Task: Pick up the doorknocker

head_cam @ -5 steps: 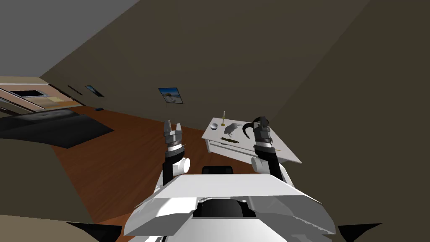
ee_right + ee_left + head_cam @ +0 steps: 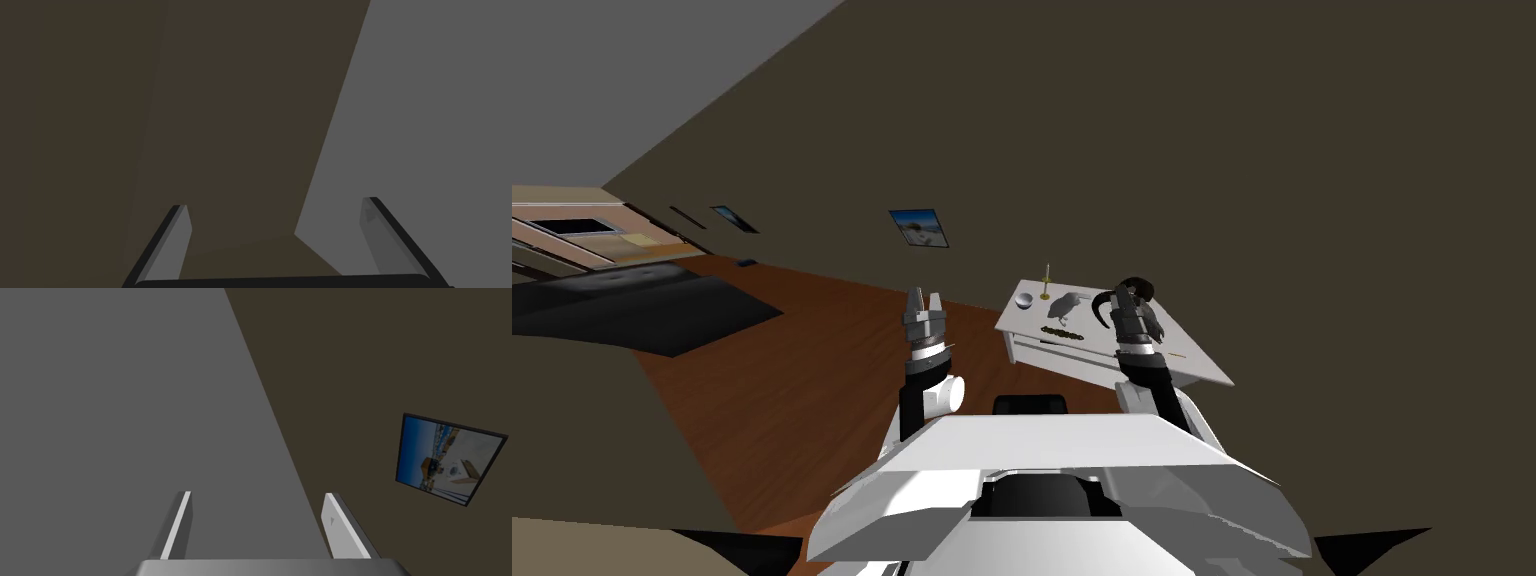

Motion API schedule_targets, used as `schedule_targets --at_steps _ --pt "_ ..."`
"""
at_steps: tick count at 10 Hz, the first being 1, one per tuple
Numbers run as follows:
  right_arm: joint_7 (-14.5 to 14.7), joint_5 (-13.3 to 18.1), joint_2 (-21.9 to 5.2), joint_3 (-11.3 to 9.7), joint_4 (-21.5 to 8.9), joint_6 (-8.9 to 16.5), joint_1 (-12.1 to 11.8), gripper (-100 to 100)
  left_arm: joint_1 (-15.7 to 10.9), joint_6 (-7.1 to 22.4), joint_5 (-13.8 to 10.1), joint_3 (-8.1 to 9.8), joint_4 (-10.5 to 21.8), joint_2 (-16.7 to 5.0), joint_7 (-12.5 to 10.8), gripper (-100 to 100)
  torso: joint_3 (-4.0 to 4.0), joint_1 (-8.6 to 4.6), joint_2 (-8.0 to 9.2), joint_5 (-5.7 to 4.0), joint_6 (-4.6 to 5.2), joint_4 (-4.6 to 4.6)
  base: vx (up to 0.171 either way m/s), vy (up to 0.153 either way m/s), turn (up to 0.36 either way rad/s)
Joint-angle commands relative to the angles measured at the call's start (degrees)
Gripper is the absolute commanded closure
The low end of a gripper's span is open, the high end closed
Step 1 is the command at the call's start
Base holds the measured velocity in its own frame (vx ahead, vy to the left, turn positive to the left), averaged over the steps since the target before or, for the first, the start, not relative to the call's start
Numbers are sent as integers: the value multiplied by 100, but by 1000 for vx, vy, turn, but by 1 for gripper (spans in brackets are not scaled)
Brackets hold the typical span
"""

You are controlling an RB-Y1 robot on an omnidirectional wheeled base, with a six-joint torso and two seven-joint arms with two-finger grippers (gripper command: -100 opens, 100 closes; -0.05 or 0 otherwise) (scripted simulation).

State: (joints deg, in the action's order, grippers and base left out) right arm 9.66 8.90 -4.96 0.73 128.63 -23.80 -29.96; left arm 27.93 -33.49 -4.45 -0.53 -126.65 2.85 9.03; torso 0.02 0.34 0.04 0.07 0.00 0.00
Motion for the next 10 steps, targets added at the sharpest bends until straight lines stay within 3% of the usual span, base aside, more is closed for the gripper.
schedule_targets --at_steps 1,6,9,10 --pt "170 111 -208 -93 -83 -7 -120 -100 0 0 0 0 0 0 0 0 0 0 0 0 0 0 -10 95 21" --pt "732 576 -681 -406 -682 40 -723 -100 0 0 0 -1 0 0 0 0 -7 15 -13 3 -2 -3 20 114 111" --pt "843 685 -765 -463 -858 72 -872 -100 0 0 0 0 0 0 0 0 -9 -6 -16 -1 -2 -3 33 63 86" --pt "953 798 -846 -516 -1050 112 -1029 -100 1 0 0 1 0 -1 0 0 -8 -15 -13 -2 1 -3 37 47 151"
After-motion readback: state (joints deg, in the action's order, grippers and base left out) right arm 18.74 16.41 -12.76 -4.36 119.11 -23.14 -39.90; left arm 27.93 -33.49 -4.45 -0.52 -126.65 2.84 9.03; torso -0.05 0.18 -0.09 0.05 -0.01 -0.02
